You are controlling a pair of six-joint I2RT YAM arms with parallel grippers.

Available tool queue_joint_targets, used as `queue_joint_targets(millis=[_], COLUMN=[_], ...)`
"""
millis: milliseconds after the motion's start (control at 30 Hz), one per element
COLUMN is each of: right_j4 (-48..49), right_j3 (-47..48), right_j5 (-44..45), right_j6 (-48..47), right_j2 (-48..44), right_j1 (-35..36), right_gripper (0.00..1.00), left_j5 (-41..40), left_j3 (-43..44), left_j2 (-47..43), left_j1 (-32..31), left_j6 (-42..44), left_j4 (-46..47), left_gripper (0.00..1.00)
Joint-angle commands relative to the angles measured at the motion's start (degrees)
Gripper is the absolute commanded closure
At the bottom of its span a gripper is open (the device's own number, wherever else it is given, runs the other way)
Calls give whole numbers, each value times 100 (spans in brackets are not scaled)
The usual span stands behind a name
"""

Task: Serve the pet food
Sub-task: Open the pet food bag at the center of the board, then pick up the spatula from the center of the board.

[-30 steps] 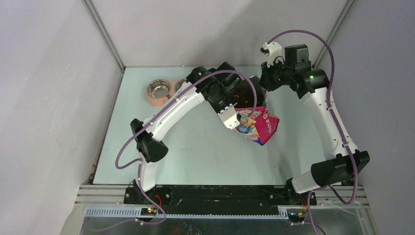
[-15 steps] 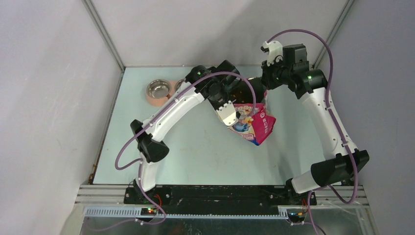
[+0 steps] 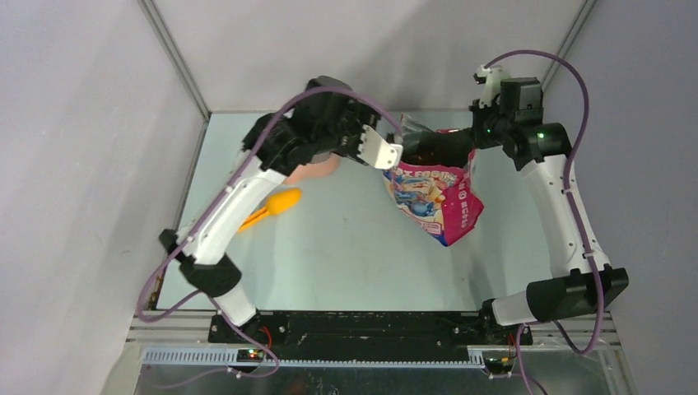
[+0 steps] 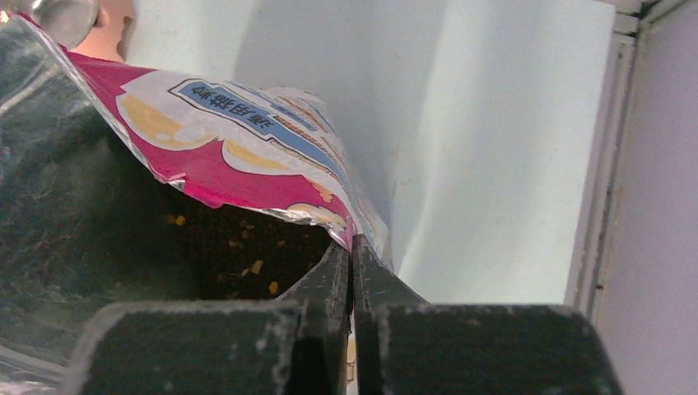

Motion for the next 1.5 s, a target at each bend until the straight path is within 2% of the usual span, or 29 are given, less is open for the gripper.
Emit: queue_joint_targets(millis=[0, 33, 67, 200, 267, 300, 333, 367, 400, 433, 533, 600, 800, 933, 1000, 1133, 1467], right_j4=[1583, 1577, 1542, 1227, 1149, 1136, 1113, 1096, 1072, 1053, 951, 887, 738, 925, 1111, 1603, 1951], right_j3=[412, 427, 461, 521, 450, 425, 372, 355, 359, 366, 502, 635, 889, 466, 83, -934, -1693], right_j5=[550, 548, 521, 448, 512, 534, 554, 559, 578, 587, 612, 661, 591, -317, -1210, -2134, -2300], right_j6=[247, 264, 257, 84, -55, -128, -170, -234, -262, -323, -449, -525, -800, -1007, -1076, -1081, -1074], right_j2=[-872, -892, -895, -729, -645, -624, -616, -612, -615, -627, -695, -730, -936, -1400, -1691, -2129, -2088], right_j1=[-157, -146, -105, 139, 244, 283, 298, 321, 330, 364, 468, 587, 1066, 1446, 1550, 1803, 2343], right_gripper=[100, 100, 100, 100, 93, 83, 78, 66, 61, 49, 35, 31, 26, 23, 22, 18, 17], left_j5=[-171, -172, -120, 267, 488, 518, 490, 458, 433, 427, 430, 316, 519, 754, 759, 672, 603], left_j3=[-800, -1065, -1197, -2302, -3141, -3746, -4300, -4568, -5035, -5230, -5980, -6237, -6374, -6442, -6483, -6566, -6462], left_j2=[-795, -876, -1019, -1645, -2087, -2234, -2536, -2800, -2920, -3103, -3315, -3335, -2966, -2529, -2323, -1868, -750], left_j1=[383, 577, 684, 1422, 1749, 1905, 1968, 2074, 2127, 2250, 2519, 2853, 3863, 4280, 4338, 4366, 4537], left_j6=[-1557, -1914, -2064, -2896, -3077, -3146, -3159, -3199, -3212, -3283, -3383, -3420, -3545, -3320, -3202, -3095, -3149], left_j4=[805, 814, 812, 1077, 1452, 1581, 1843, 1966, 2143, 2204, 2332, 2330, 2243, 2172, 2122, 2137, 2413], left_gripper=[20, 15, 5, 0, 0, 0, 0, 0, 0, 0, 0, 0, 0, 0, 0, 0, 0])
